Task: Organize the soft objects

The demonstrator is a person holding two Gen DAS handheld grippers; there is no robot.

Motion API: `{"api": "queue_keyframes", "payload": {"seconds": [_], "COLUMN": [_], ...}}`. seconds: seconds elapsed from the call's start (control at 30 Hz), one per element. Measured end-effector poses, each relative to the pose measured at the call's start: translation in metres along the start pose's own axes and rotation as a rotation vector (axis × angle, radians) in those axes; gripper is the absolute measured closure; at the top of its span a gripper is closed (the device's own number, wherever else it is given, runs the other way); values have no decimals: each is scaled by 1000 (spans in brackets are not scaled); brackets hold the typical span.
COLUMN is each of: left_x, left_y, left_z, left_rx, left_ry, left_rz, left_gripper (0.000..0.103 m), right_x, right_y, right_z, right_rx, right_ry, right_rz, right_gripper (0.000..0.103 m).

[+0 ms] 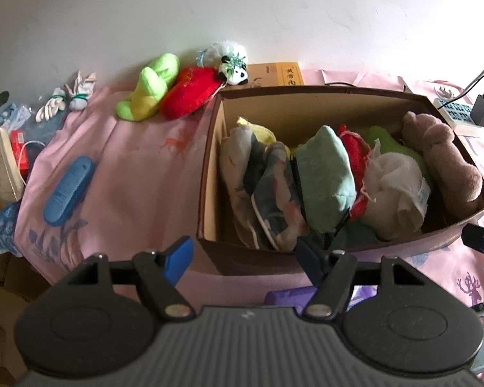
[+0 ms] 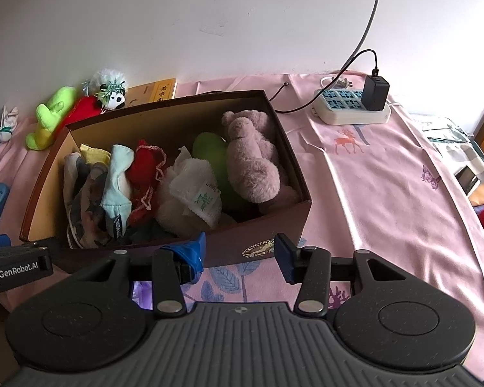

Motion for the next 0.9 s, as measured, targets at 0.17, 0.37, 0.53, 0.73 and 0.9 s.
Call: {"api": "queue_keyframes", "payload": {"seconds": [0.17,0.37,0.53,0.73,0.9], "left_x": [0,1,1,1,2], "left_y": [1,3,3,4,4], "left_z": [-1,-2,-2,-3,-3], "left_rx": [-6,-17,-22,-24,-16], "left_ry": [3,8,10,3,15], "left_rz": [-14,-28,-29,-28,-34], "left_gripper": [33,33,33,33,33], "right_x": [0,0,2,3,3], "right_y": [1,1,2,2,2], "right_z": [-1,0,1,2,2], "right_rx": [-6,-6,-2,1,3], "right_ry": [1,8,9,2,4], "right_rz": [-10,-20,-28,-47,-47], "right_gripper": [72,72,72,72,72]}}
Point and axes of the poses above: each gripper's, at about its wrist camera, not at the fingertips, and x roughly against the way its jaws point, z to its left, y to its top, the point moved 1 cm from there along -x, roughly the way its jaws point, and after that the axes turned 3 degrees about -x, right-handed, at the moved point
